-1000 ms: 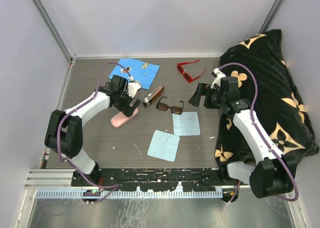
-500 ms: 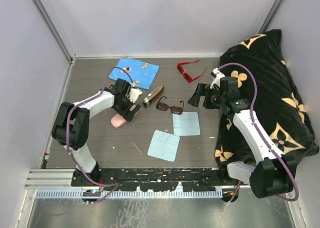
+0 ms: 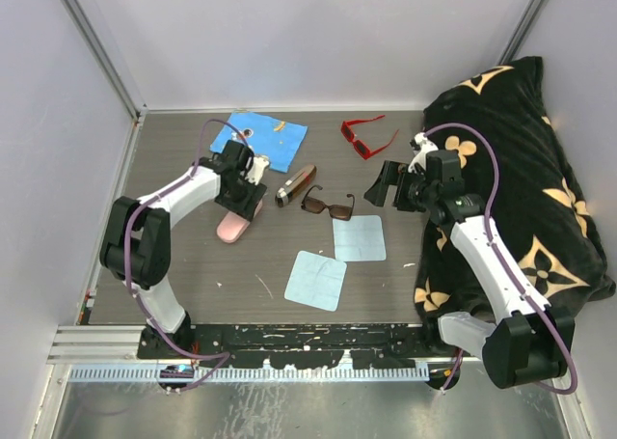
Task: Organize the sunglasses
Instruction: Pick up the sunglasses case from the center of the board, then place the sunglasses case at the center of the board, then pick up the sunglasses case from the center of the board.
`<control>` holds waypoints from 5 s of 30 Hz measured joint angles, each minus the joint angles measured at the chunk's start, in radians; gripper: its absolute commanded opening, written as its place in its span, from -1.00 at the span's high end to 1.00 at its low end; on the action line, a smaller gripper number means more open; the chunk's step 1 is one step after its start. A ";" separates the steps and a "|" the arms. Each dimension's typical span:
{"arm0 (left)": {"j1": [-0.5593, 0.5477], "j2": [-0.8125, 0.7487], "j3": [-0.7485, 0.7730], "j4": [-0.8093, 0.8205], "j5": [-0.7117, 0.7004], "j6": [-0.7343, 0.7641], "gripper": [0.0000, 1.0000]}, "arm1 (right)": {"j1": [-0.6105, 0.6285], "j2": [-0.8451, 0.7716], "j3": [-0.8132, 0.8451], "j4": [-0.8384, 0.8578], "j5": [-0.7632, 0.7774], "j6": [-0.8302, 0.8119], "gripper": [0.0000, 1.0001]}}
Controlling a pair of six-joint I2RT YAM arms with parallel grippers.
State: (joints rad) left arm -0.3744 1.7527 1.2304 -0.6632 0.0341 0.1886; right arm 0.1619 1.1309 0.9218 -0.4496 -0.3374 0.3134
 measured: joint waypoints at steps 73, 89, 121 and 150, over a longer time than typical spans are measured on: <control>-0.088 -0.587 0.605 -0.290 -0.185 -0.954 -0.96 | 0.581 0.315 0.409 -0.082 0.564 0.205 -1.00; -0.088 -0.731 0.576 -0.229 -0.221 -0.979 -0.96 | 0.845 0.594 0.425 0.005 0.666 0.473 -1.00; -0.088 -0.818 0.468 -0.250 -0.341 -0.929 -0.96 | 0.882 0.861 0.665 -0.073 0.756 0.672 -1.00; -0.088 -0.919 0.349 -0.285 -0.402 -0.827 -0.96 | 0.882 1.029 0.797 -0.213 0.719 0.763 -0.69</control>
State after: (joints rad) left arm -0.4625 0.8333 1.5791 -0.9478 -0.3676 -0.6388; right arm 1.0439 2.1601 1.7187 -0.6624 0.3813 1.0767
